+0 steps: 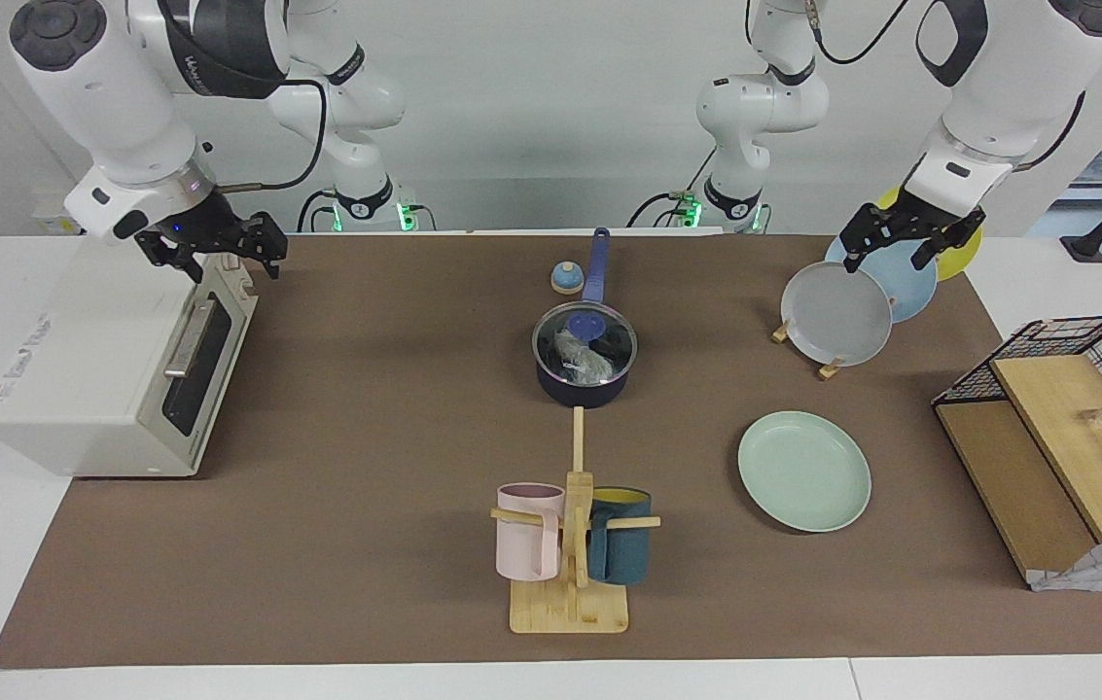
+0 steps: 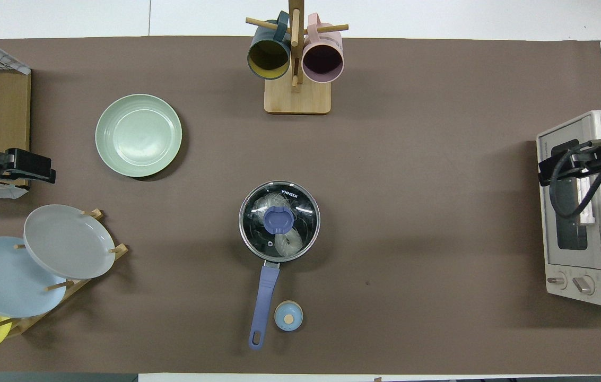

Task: Transfer vermicelli from pot to plate
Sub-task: 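Reach the right gripper toward the glass lid on the saucepan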

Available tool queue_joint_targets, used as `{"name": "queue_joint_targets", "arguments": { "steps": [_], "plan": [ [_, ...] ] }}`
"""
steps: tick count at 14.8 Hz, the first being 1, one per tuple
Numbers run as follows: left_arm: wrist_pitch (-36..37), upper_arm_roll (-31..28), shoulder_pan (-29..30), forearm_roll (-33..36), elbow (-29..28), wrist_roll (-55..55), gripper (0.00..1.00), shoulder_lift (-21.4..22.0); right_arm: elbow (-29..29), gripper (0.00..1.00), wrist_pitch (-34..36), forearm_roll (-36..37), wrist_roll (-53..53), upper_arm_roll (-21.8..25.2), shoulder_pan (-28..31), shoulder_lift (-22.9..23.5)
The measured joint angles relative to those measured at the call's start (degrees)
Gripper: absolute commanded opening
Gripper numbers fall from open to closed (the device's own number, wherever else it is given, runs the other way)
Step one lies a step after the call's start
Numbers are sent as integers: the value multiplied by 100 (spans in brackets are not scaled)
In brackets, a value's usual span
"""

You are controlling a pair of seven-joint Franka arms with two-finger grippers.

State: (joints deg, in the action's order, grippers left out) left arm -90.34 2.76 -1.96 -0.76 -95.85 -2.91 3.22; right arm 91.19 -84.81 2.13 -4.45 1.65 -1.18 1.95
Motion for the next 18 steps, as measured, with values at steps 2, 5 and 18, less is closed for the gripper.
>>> {"name": "queue_joint_targets", "arguments": {
  "steps": [2, 5, 18],
  "plan": [
    [0, 0, 0, 0, 0, 0, 100, 0, 0, 100, 0, 0, 0, 0, 0, 0],
    [0, 0, 0, 0, 0, 0, 100, 0, 0, 100, 0, 0, 0, 0, 0, 0],
    [-3, -13, 2, 0, 0, -7, 100, 0, -106, 100, -390, -477, 2772, -125, -2125, 199]
  ]
}}
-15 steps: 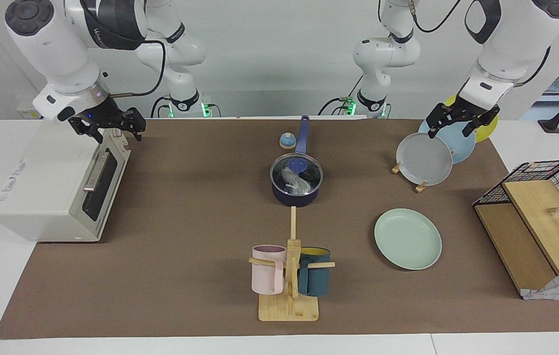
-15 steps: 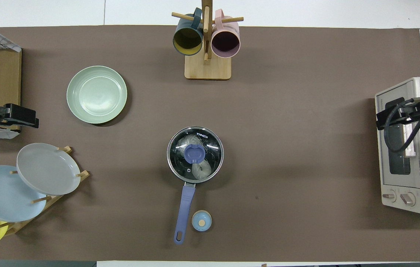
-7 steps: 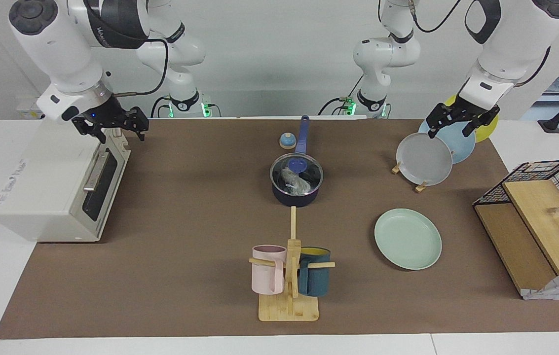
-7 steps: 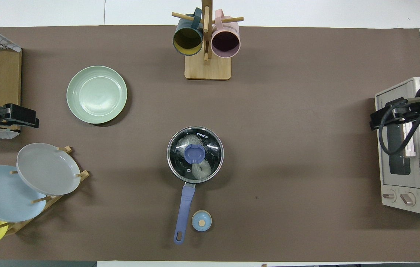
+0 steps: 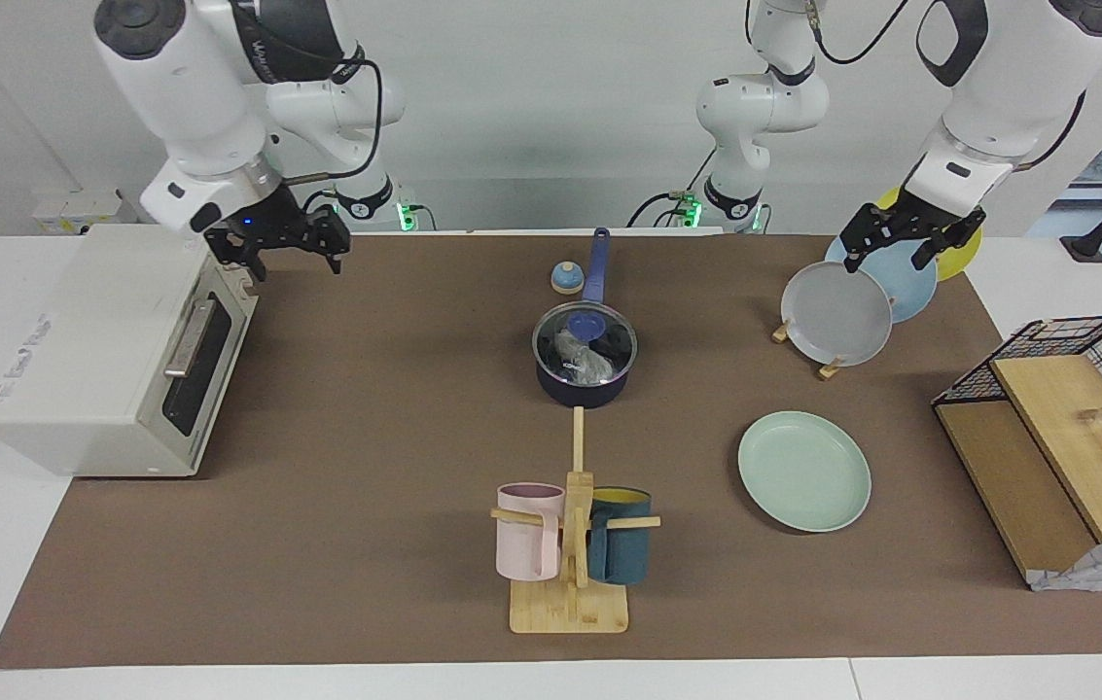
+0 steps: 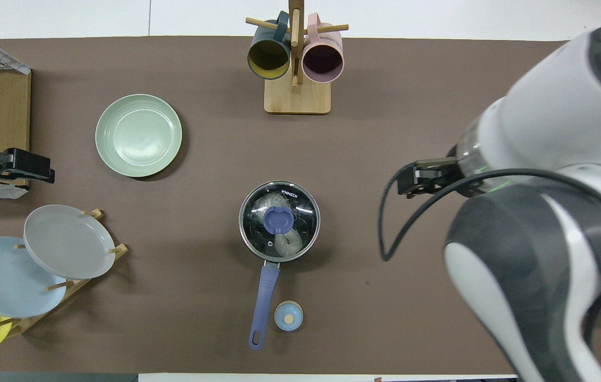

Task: Transfer vermicelli from pot to plate
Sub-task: 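Lower the right gripper and grasp the lid's blue knob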

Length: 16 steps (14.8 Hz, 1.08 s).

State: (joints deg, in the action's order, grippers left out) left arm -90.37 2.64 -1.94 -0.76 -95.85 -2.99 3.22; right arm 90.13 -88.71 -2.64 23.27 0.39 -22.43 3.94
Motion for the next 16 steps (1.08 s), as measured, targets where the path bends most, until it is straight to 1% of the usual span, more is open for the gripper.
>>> {"name": "queue_joint_targets", "arguments": {
  "steps": [3, 5, 6, 8, 11, 16],
  "plan": [
    [0, -1, 0, 0, 0, -2, 100, 0, -237, 100, -483, -78, 902, -8, -625, 475],
    [0, -1, 0, 0, 0, -3, 100, 0, -308, 100, -1004, -87, 1491, -8, -1042, 807],
    [0, -1, 0, 0, 0, -4, 100, 0, -325, 100, -1237, -87, 1721, -9, -1246, 942],
    [-1, -1, 0, 0, 0, -4, 100, 0, -350, 100, -1463, -87, 1949, -12, -1513, 1102],
    [-48, -4, 1, 0, 0, -6, 100, 0, -358, 100, -1681, -86, 2229, -13, -1752, 1268],
    [-178, -5, 1, 0, 0, -7, 100, 0, -261, 100, -1788, 18, 2188, 12, -1782, 1417]
  ]
}}
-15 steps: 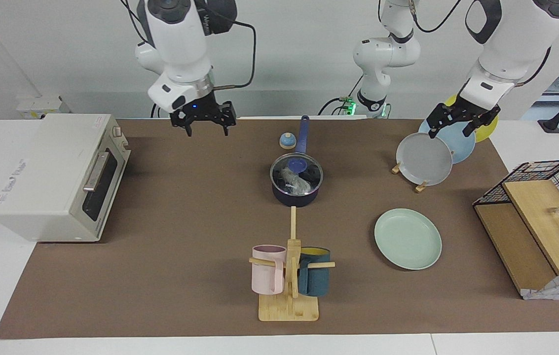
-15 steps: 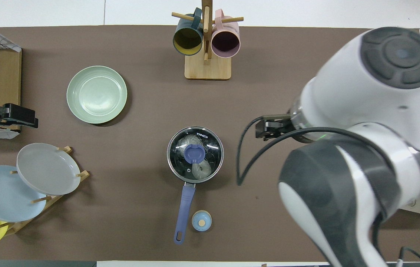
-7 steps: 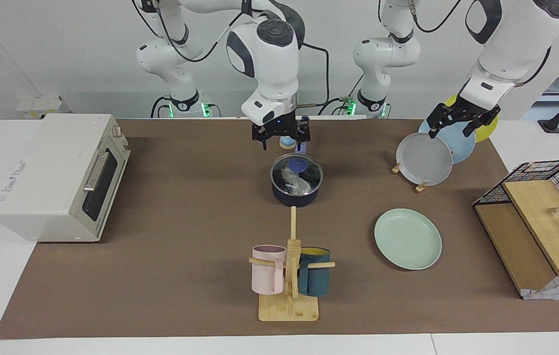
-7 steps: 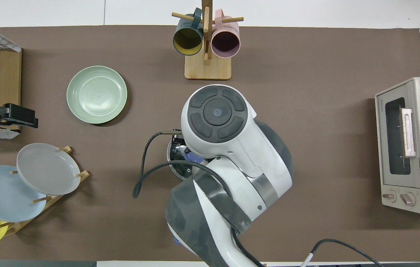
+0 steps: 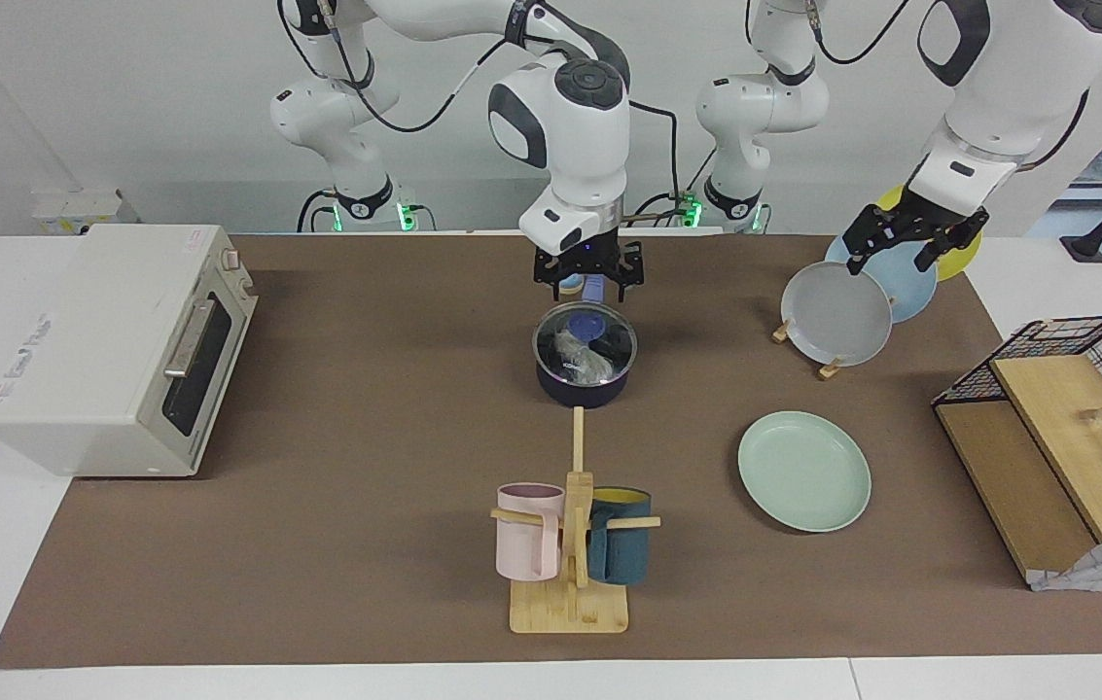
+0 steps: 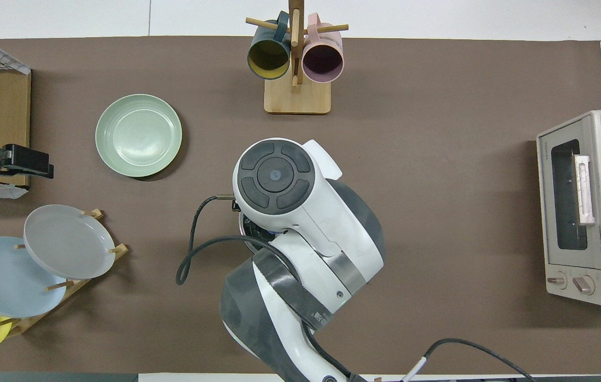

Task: Transfer vermicelli from pot to plate
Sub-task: 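Lower the right gripper and grasp the lid's blue knob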

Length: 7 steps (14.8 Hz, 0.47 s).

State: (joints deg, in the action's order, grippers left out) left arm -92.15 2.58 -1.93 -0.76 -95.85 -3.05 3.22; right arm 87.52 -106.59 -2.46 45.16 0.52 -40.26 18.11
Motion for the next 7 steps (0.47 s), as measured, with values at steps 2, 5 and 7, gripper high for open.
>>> {"name": "queue_joint_targets", "arguments": {
  "steps": [2, 5, 7],
  "plan": [
    [-24, 0, 0, 0, 0, 0, 100, 0, 192, 100, -224, 23, -45, 1, 0, -10],
    [-32, 0, 0, 0, 0, 0, 100, 0, 729, 100, -808, 26, -66, 0, -2, -98],
    [-34, 0, 0, 0, 0, 0, 100, -1, 1039, 100, -996, 29, -75, -2, -4, -188]
  ]
}}
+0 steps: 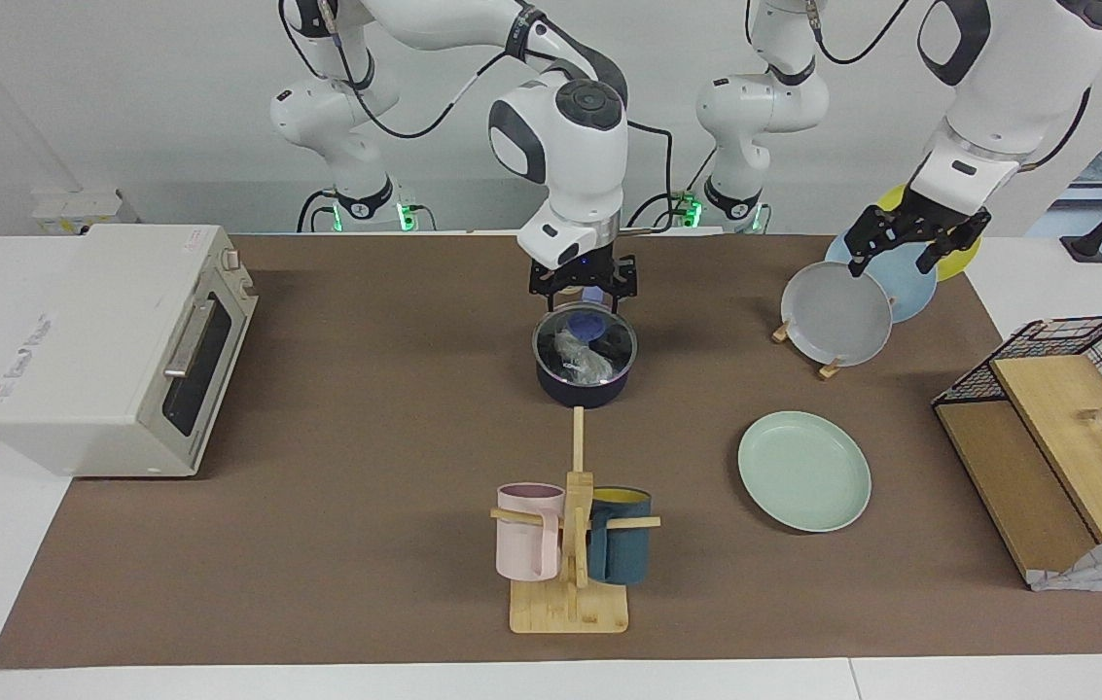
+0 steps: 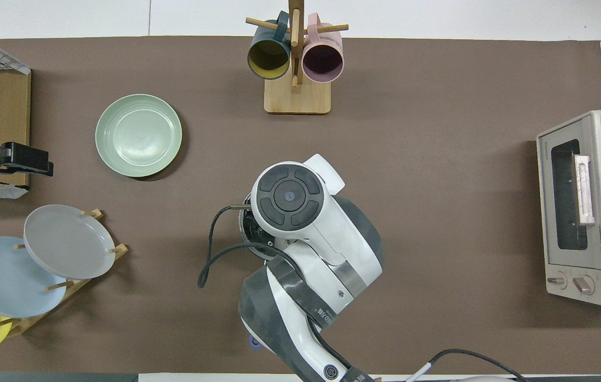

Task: Transfer vermicelli from pot to plate

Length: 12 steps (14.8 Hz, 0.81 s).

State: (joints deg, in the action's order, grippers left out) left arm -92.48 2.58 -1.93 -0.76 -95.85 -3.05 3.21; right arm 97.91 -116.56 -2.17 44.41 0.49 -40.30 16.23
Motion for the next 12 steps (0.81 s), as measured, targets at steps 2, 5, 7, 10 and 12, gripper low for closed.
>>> {"name": "queue_joint_targets", "arguments": {
  "steps": [2, 5, 7, 10, 12],
  "plan": [
    [-1, 0, 0, 0, 0, 0, 100, -1, 136, 100, -80, 1, -6, -6, -6, -76],
    [-10, 0, 0, 0, 0, 0, 100, -1, 187, 100, -122, 1, -8, -12, -138, -114],
    [-13, 2, 0, 0, 0, 0, 100, -1, 234, 100, -170, 19, -8, -15, -242, -113],
    [-17, 4, 0, 0, 0, 0, 100, -1, 265, 100, -186, 39, -8, 0, -253, -113],
    [-19, 8, 0, 0, 0, 0, 100, -1, 292, 100, -193, 53, -43, 8, -250, -112]
  ]
}}
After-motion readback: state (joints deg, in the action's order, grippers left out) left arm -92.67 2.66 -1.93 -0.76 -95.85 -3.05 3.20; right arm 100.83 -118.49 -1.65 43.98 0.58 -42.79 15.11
